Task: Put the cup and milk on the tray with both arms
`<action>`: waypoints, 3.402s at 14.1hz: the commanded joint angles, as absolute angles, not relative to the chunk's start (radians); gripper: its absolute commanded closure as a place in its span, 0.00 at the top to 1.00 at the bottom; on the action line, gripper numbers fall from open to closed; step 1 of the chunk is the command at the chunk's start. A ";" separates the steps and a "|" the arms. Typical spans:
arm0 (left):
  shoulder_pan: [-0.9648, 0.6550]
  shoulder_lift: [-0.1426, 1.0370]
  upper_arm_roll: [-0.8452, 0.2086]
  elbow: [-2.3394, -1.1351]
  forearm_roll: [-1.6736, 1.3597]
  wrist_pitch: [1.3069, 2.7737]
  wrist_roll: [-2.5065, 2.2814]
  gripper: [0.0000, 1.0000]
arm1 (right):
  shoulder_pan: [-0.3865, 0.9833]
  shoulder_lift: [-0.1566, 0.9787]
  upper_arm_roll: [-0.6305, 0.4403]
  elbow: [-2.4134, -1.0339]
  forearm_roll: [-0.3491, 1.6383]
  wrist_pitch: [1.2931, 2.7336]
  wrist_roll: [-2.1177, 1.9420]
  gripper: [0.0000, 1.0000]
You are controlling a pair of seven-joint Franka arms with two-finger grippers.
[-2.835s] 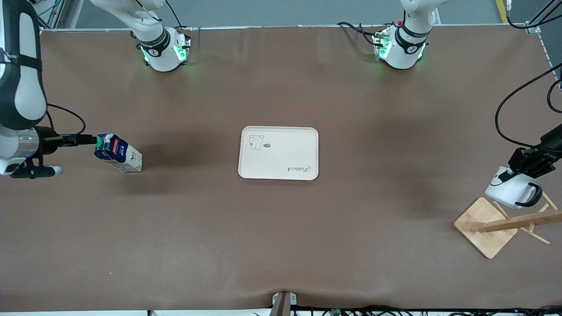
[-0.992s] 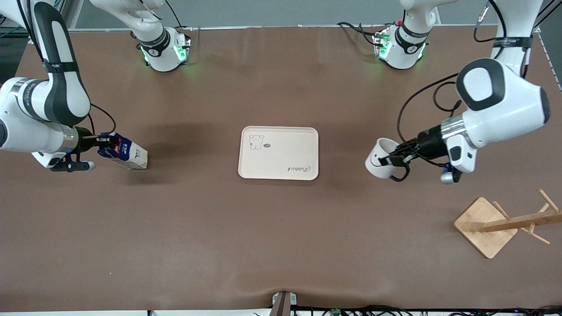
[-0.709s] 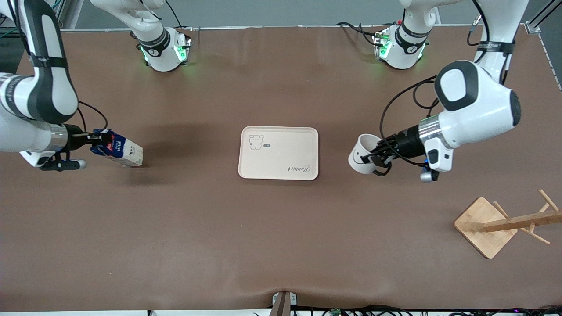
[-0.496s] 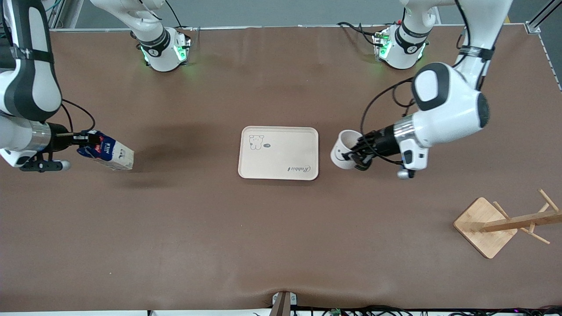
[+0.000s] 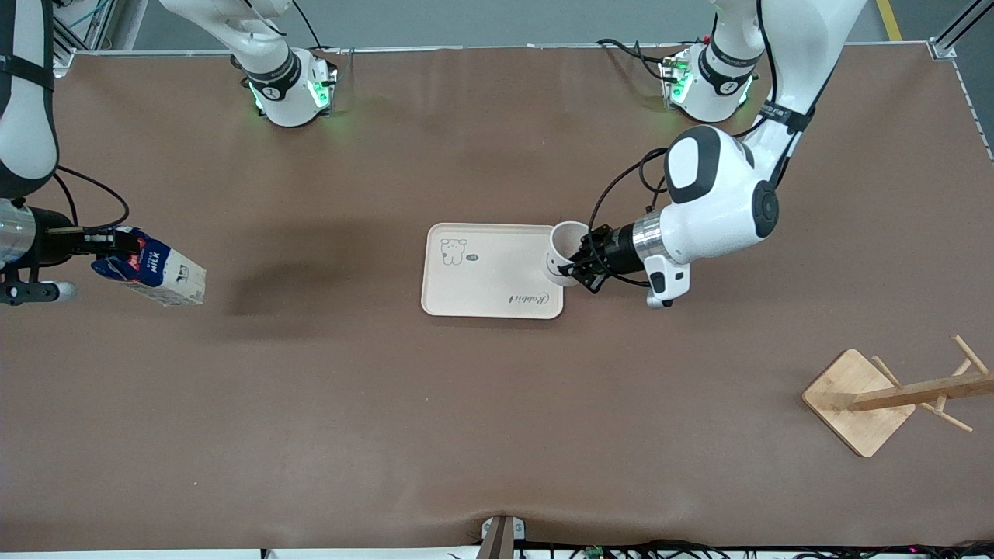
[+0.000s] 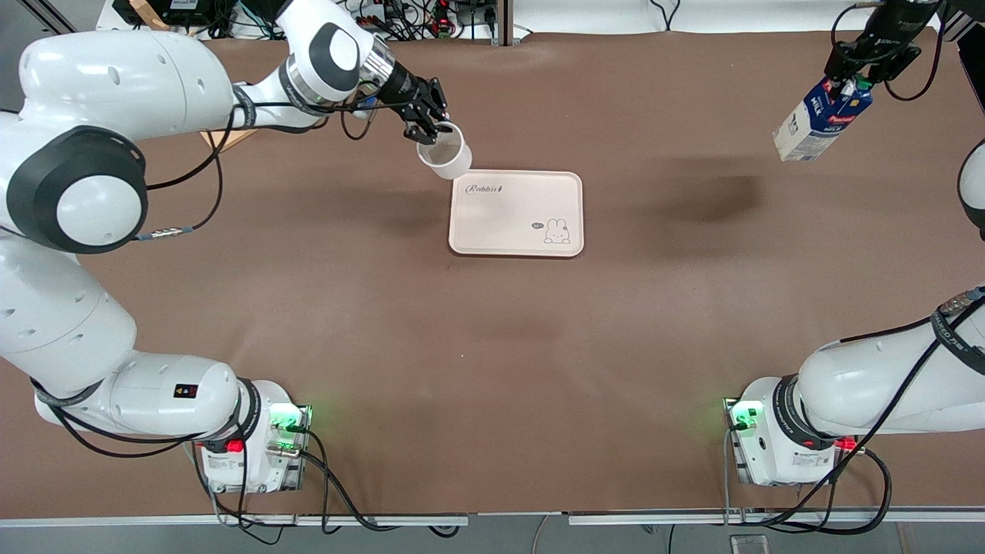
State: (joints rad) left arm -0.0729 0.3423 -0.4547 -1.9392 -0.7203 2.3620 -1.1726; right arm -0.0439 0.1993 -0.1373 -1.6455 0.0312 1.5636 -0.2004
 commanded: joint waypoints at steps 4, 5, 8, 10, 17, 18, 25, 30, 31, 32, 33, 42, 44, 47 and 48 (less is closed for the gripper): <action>-0.155 0.452 -0.449 -1.905 -0.703 2.376 -1.318 0.00 | 0.021 0.232 -0.127 -1.545 0.031 1.465 -0.183 0.00; -0.167 0.465 -0.448 -1.907 -0.703 2.376 -1.322 0.00 | 0.047 0.232 -0.129 -1.545 0.031 1.448 -0.183 0.00; -0.184 0.514 -0.446 -1.901 -0.651 2.376 -1.334 0.00 | 0.118 0.229 -0.127 -1.545 0.031 1.411 -0.149 0.00; -0.184 0.531 -0.446 -1.908 -0.624 2.376 -1.348 0.00 | 0.167 0.229 -0.127 -1.545 0.031 1.405 -0.065 0.00; -0.206 0.595 -0.440 -1.901 -0.611 2.405 -1.356 0.00 | 0.317 0.229 -0.127 -1.546 0.109 1.411 0.123 0.00; -0.216 0.601 -0.440 -1.901 -0.609 2.428 -1.356 0.00 | 0.348 0.229 -0.127 -1.546 0.107 1.425 0.153 0.00; -0.229 0.620 -0.419 -1.905 -0.581 2.450 -1.371 0.00 | 0.506 0.264 -0.127 -1.555 0.137 1.561 0.346 0.00; -0.221 0.614 -0.417 -1.898 -0.581 2.450 -1.417 1.00 | 0.641 0.353 -0.126 -1.548 0.143 1.693 0.486 0.00; -0.222 0.609 -0.417 -1.890 -0.581 2.450 -1.420 1.00 | 0.662 0.366 -0.126 -1.545 0.143 1.706 0.500 0.00; -0.222 0.604 -0.417 -1.881 -0.581 2.444 -1.430 1.00 | 0.676 0.377 -0.127 -1.545 0.144 1.709 0.502 0.00; -0.221 0.595 -0.417 -1.875 -0.580 2.441 -1.442 1.00 | 0.689 0.386 -0.126 -1.545 0.144 1.715 0.503 0.00; -0.190 0.468 -0.379 -1.747 -0.454 2.254 -1.511 1.00 | 0.735 0.457 -0.127 -1.545 0.242 1.753 0.538 0.00; -0.190 0.453 -0.341 -1.672 -0.396 2.133 -1.511 1.00 | 0.765 0.480 -0.127 -1.545 0.239 1.788 0.560 0.00; -0.181 0.453 -0.302 -1.548 -0.328 1.979 -1.509 1.00 | 0.781 0.506 -0.127 -1.545 0.247 1.844 0.586 0.00; -0.167 0.453 -0.301 -1.520 -0.309 1.955 -1.509 1.00 | 0.785 0.511 -0.127 -1.545 0.248 1.844 0.595 0.00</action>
